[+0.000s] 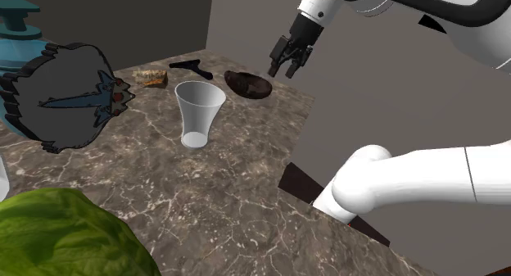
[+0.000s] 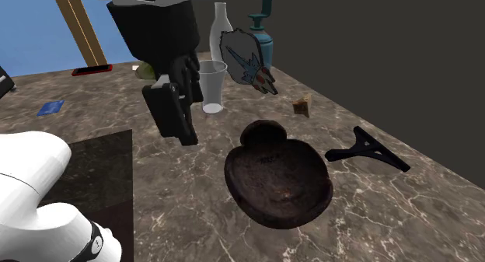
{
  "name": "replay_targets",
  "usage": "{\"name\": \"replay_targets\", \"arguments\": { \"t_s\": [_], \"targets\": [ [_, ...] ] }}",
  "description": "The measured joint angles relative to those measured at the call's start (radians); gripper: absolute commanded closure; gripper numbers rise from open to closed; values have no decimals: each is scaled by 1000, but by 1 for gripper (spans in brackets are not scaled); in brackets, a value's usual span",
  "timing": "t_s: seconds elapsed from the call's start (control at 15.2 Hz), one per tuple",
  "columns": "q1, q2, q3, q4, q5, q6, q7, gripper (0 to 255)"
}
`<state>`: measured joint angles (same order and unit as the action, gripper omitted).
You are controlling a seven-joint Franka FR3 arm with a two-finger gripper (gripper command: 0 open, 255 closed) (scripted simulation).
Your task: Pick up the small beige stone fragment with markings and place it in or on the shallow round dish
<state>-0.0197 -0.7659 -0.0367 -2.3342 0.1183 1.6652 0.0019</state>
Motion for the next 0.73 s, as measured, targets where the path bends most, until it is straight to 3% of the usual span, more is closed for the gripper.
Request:
{"name": "replay_targets", "arguments": {
  "t_s": [0.13, 0.73],
  "targets": [
    [5, 15, 3, 7, -1, 8, -7, 0],
    [83, 328, 63, 189, -35, 140, -127, 0]
  ]
}}
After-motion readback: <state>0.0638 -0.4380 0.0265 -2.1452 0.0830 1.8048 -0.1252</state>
